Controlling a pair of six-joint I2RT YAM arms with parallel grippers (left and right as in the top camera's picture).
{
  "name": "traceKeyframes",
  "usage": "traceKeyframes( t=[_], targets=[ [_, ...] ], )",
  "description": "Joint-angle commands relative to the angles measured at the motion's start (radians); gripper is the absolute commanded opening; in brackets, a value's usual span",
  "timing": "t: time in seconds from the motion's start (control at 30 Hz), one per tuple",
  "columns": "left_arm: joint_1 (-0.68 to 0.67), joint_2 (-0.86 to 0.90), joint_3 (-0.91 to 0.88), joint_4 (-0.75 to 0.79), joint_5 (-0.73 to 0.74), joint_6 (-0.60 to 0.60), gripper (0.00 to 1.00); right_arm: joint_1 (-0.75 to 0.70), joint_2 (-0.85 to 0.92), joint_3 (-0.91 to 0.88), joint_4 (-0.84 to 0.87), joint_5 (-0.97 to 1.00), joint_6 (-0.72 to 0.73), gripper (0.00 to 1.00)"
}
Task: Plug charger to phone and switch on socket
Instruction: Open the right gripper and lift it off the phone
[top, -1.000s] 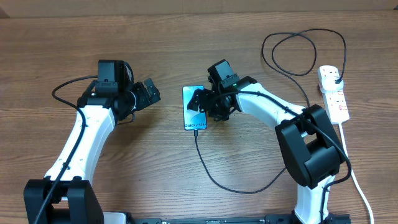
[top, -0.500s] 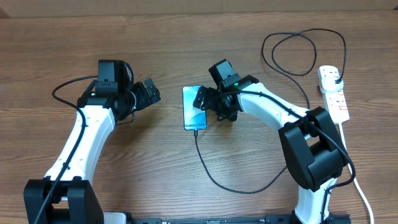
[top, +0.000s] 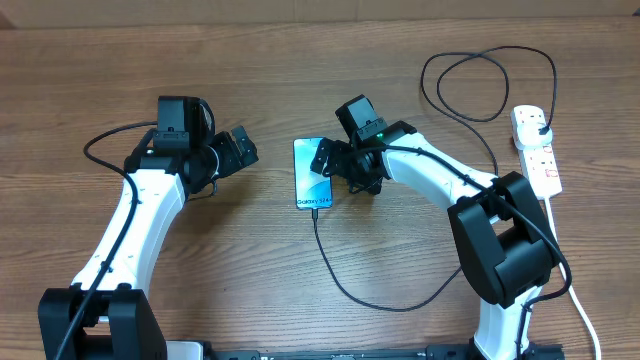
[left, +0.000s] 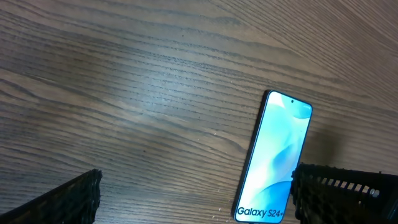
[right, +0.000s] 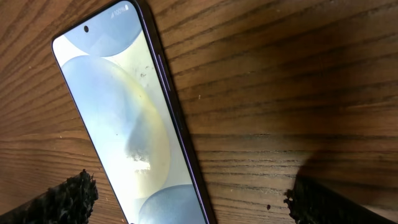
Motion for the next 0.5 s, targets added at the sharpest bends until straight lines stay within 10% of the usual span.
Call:
traceKeyframes(
  t=[0.0, 0.47],
  targets=[
    [-0.001, -0.017, 0.003, 0.001, -0.010, 0.026, 1.00, -0.005, 0.018, -0.029, -0.005, 0.038, 0.000, 1.00],
    [-0.001, -0.017, 0.003, 0.001, -0.010, 0.027, 1.00, -0.005, 0.018, -0.029, -0.018, 0.032, 0.000, 1.00]
  ],
)
